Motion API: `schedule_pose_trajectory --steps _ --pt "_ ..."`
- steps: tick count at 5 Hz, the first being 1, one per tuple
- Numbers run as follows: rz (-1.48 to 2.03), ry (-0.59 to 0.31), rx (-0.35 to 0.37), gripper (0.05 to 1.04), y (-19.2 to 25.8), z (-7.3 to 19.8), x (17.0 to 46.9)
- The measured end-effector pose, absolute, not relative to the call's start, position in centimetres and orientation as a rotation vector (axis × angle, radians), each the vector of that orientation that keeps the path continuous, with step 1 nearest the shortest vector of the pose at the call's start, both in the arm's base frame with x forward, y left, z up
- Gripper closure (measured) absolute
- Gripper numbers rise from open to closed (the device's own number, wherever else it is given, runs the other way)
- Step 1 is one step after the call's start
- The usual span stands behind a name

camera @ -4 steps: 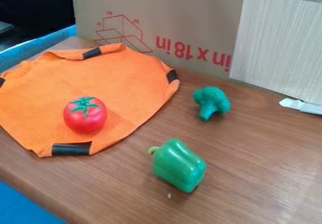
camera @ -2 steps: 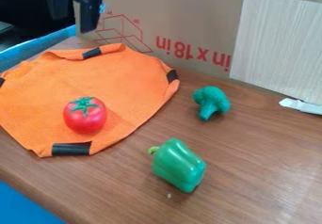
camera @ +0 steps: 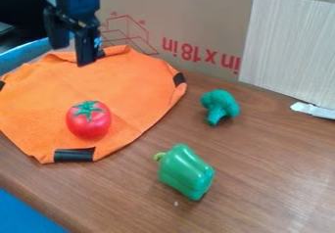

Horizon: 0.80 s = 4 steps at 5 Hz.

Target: Move the tomato from the cloth to table between the capsicum and broccoli

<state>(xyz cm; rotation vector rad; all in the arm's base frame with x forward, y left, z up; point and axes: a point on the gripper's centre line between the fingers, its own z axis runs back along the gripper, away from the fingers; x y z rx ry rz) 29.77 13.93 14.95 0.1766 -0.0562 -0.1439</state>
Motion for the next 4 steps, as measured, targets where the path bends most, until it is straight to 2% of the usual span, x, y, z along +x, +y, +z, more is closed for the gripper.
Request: schedule_pose_trajectory --steps 1,2,4 --pt "-0.175 -0.07 0.124 0.083 13.0 14.1 28.5" --pt "-0.203 -0.054 0.1 0.083 12.3 12.3 27.9" --pt "-0.244 -0.073 0.068 0.083 10.8 11.4 28.4"
